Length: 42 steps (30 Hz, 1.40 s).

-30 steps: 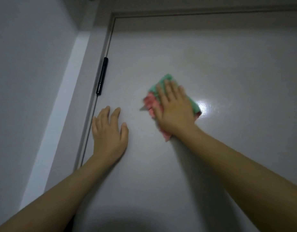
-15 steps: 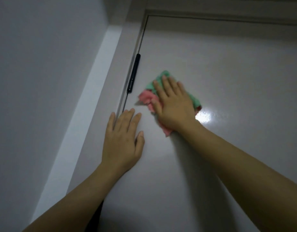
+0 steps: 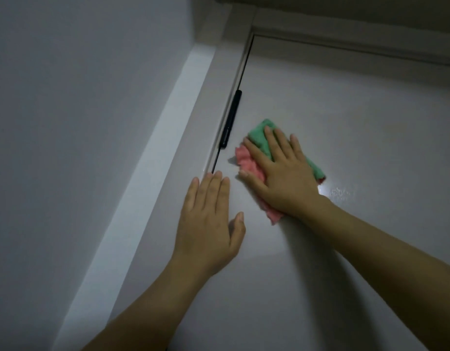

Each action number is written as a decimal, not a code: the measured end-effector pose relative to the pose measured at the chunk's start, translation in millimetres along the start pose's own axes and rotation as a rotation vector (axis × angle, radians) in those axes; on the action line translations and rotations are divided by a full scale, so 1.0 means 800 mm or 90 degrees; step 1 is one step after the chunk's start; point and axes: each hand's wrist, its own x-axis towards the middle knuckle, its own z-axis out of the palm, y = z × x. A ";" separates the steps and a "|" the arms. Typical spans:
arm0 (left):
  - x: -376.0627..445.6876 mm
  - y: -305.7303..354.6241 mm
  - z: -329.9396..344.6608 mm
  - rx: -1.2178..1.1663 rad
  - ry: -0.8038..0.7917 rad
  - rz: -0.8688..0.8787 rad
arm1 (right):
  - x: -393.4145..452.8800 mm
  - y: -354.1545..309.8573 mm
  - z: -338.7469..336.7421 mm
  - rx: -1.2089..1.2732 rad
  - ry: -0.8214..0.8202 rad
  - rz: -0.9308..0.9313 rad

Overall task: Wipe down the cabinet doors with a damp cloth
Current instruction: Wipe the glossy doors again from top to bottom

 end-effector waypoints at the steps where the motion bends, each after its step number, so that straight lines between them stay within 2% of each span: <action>1: 0.000 -0.001 -0.001 -0.001 -0.003 -0.005 | -0.005 0.010 -0.001 -0.021 0.006 -0.018; 3: -0.001 0.000 -0.002 -0.005 -0.004 -0.006 | 0.004 0.025 -0.005 -0.045 0.019 -0.033; 7: -0.001 -0.002 -0.001 -0.008 0.007 -0.008 | 0.031 0.004 -0.011 0.042 0.002 -0.015; 11: 0.001 -0.001 -0.002 -0.008 0.011 -0.006 | -0.038 -0.002 -0.008 0.050 -0.034 -0.175; 13: -0.001 0.000 -0.002 -0.007 0.014 -0.006 | -0.049 0.019 -0.009 0.037 -0.051 -0.203; 15: -0.001 0.001 -0.002 -0.010 0.015 -0.005 | -0.034 0.032 -0.011 0.035 -0.041 -0.158; 18: -0.001 -0.001 -0.002 -0.015 0.027 -0.011 | -0.022 0.007 -0.007 0.069 -0.012 -0.080; 24: -0.002 0.003 -0.004 -0.025 0.018 -0.024 | -0.101 0.016 -0.002 0.083 -0.028 -0.210; 29: -0.005 0.017 -0.012 -0.110 0.024 -0.115 | -0.104 0.016 -0.005 0.099 -0.021 -0.155; 33: -0.017 0.029 -0.014 -0.104 0.018 -0.144 | -0.116 0.006 -0.002 0.081 -0.016 -0.139; 38: -0.018 0.068 -0.018 -0.112 0.023 -0.147 | -0.167 0.051 -0.005 0.051 -0.024 -0.229; 42: -0.009 0.104 -0.012 -0.136 -0.002 -0.107 | -0.153 0.091 -0.010 0.062 -0.012 -0.130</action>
